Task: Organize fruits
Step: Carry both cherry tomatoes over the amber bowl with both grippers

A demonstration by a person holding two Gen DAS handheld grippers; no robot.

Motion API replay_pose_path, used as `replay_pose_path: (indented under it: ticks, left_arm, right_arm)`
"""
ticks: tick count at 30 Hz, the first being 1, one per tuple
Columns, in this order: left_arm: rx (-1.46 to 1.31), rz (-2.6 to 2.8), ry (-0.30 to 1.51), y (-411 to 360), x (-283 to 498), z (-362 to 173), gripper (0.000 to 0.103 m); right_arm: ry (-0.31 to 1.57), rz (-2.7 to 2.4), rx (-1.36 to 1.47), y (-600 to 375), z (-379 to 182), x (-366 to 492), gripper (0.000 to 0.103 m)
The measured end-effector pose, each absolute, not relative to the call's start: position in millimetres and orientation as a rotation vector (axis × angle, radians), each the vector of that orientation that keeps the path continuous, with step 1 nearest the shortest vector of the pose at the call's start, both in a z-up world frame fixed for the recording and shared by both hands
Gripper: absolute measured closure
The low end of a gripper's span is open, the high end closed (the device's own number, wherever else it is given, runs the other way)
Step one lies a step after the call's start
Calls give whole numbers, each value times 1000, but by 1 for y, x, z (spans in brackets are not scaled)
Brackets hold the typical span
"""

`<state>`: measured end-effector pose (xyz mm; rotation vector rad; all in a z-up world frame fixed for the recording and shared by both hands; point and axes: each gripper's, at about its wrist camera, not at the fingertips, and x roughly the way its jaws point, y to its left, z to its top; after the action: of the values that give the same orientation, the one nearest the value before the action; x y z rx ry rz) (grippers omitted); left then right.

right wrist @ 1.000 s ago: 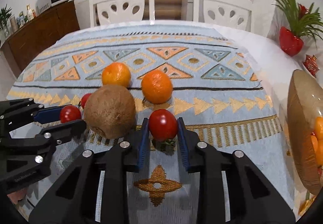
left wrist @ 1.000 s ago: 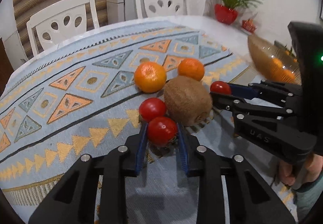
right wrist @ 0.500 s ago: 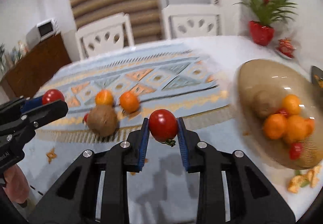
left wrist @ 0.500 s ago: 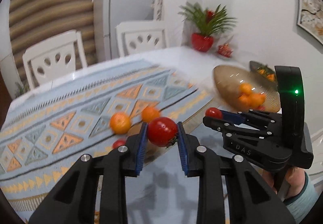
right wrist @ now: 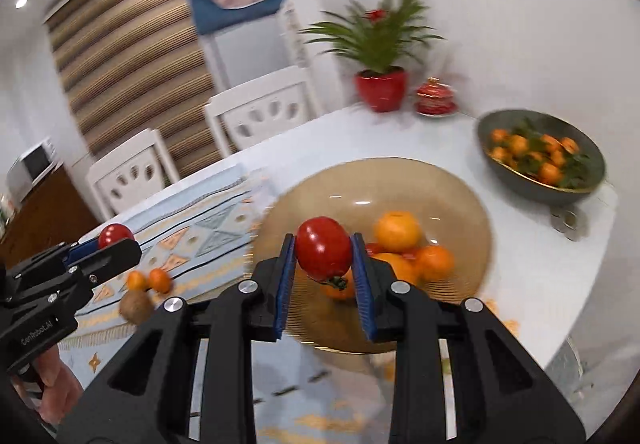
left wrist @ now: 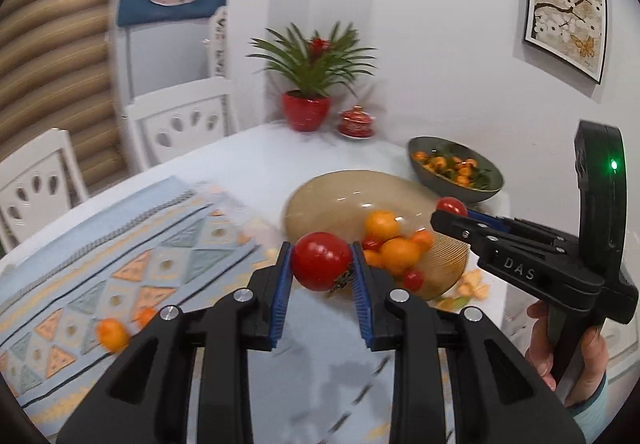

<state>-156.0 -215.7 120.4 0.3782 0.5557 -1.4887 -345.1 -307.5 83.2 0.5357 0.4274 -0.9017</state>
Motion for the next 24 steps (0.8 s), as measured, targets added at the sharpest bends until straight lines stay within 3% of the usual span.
replay_pose_path:
  ticks: [11, 24]
  left_arm:
    - [436, -1523, 677, -286, -189, 81, 76]
    - [494, -1507, 718, -318, -200, 53, 75]
  right_arm:
    - [461, -952, 655, -349, 41, -387, 75]
    - [486, -941, 695, -363, 20, -390, 74]
